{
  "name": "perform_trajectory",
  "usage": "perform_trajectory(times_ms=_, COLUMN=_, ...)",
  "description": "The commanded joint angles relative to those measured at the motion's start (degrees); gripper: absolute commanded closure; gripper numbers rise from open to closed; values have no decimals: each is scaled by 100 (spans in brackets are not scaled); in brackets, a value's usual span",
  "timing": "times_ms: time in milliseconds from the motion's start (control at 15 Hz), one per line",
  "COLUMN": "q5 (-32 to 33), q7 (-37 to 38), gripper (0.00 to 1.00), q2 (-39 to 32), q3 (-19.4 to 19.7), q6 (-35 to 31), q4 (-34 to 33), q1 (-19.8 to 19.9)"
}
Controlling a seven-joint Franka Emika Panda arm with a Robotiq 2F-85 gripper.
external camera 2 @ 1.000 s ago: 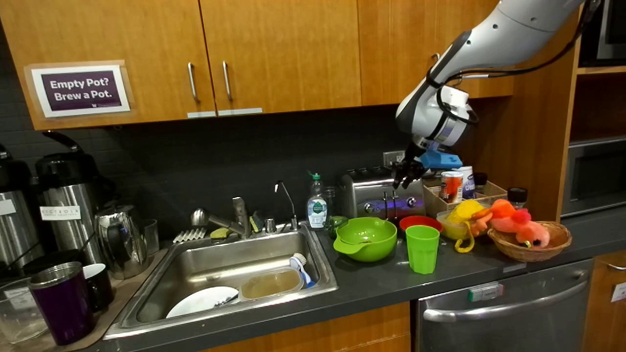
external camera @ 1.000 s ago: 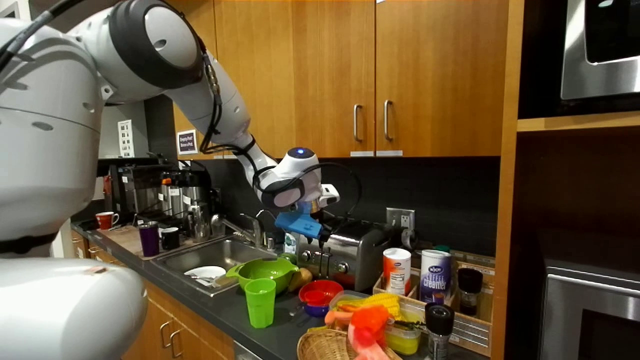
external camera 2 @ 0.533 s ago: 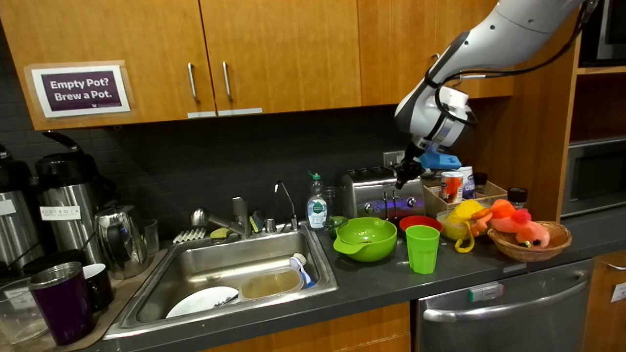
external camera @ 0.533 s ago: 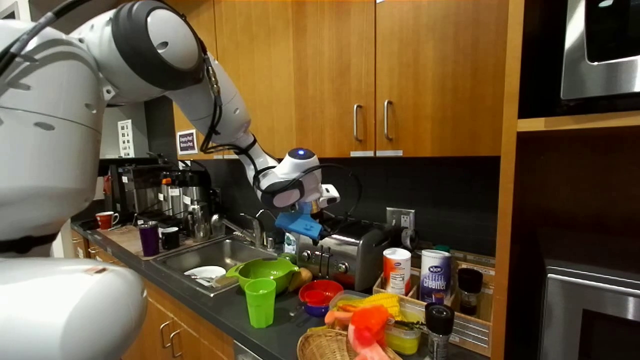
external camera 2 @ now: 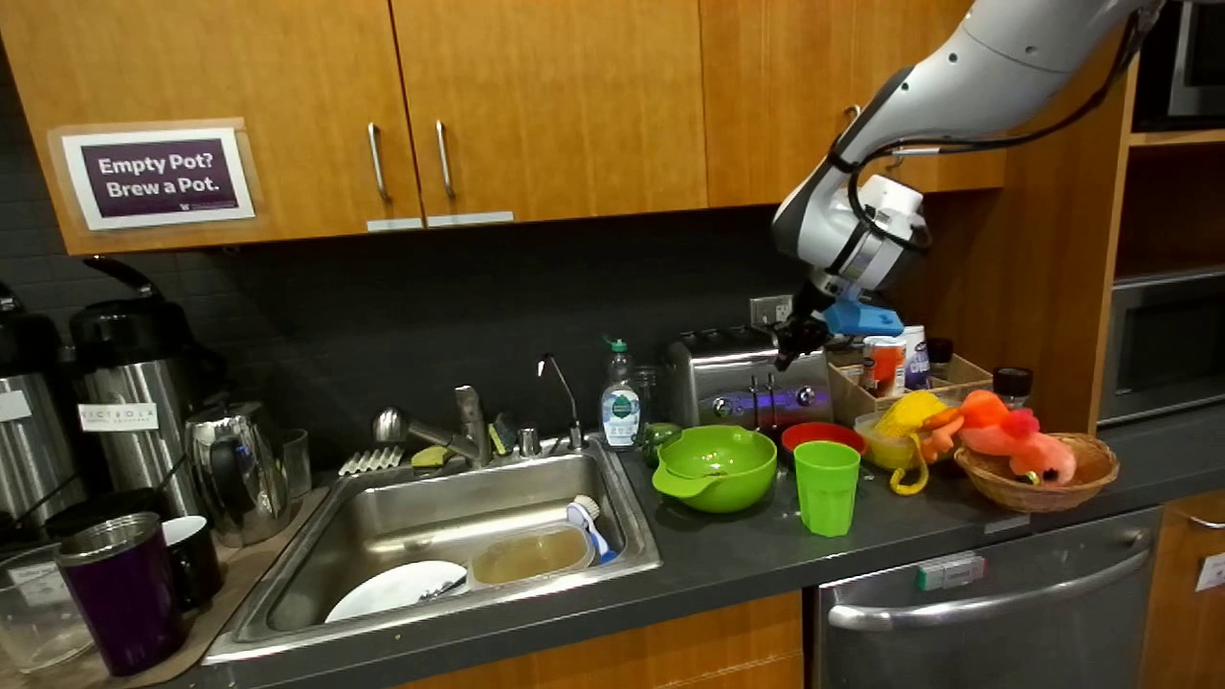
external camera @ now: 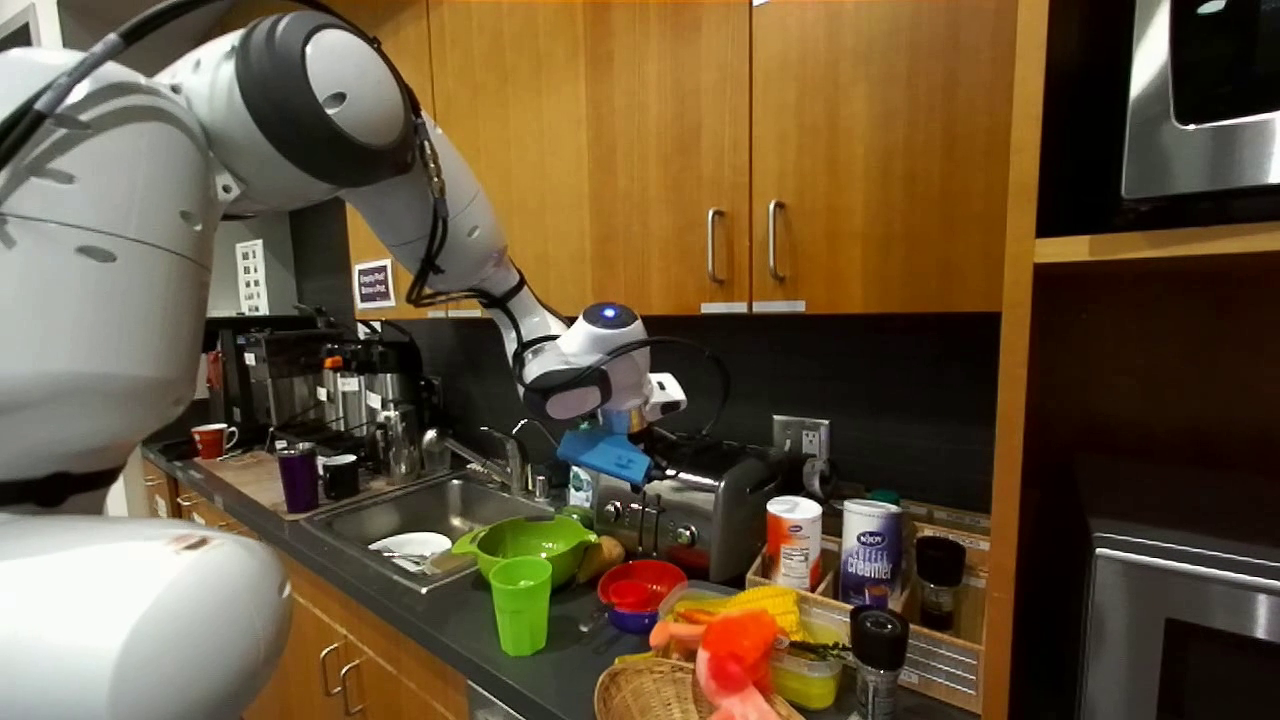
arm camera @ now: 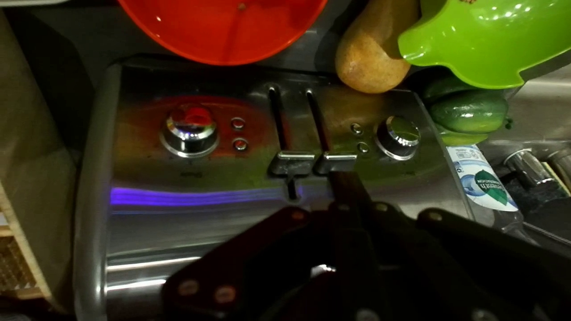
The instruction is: Push down the right switch on the toaster
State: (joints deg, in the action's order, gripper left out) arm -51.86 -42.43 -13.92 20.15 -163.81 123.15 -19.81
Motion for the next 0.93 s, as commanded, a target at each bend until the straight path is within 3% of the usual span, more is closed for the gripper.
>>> perform_trajectory(times_ms=0, q5=-436, q7=-426, gripper=100, q2=-191, q3=-146, q6=-7, q4=-213, q1=180)
perform_trajectory(times_ms=867, q5=-1467, q7=-1415, gripper=100, q2=-497, q3=-372, q6=-9, q4=-489, q1=411)
